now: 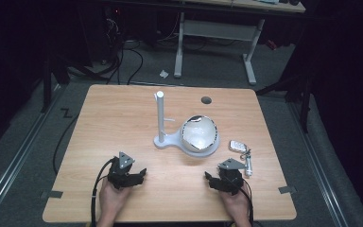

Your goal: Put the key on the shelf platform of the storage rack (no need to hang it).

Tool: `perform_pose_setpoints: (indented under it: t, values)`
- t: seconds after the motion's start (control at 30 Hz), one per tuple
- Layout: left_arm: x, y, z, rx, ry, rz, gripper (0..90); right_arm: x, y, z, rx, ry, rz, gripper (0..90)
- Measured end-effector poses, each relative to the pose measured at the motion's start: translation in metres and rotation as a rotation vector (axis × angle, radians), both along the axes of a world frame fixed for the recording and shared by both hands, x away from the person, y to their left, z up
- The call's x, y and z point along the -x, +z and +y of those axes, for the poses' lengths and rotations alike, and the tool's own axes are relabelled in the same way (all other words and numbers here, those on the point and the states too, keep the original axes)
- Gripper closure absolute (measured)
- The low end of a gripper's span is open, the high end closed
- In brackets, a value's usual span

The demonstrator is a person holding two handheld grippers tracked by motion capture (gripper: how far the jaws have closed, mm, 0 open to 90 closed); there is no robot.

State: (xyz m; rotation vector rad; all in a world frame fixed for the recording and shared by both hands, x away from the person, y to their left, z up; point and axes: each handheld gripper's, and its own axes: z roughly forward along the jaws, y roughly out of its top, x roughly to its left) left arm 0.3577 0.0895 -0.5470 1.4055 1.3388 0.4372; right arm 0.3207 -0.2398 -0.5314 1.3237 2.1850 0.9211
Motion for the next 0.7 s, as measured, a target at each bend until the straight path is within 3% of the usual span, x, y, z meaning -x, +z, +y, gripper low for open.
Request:
perform_pose_setpoints:
  t: [0.7]
  values:
    - [-0.0001, 0.0001, 0.0001, 0.001, 0.002, 0.001, 25.0, -0.0011, 0.0001, -0.0004, -0.006, 0.002, -0.001, 35.4]
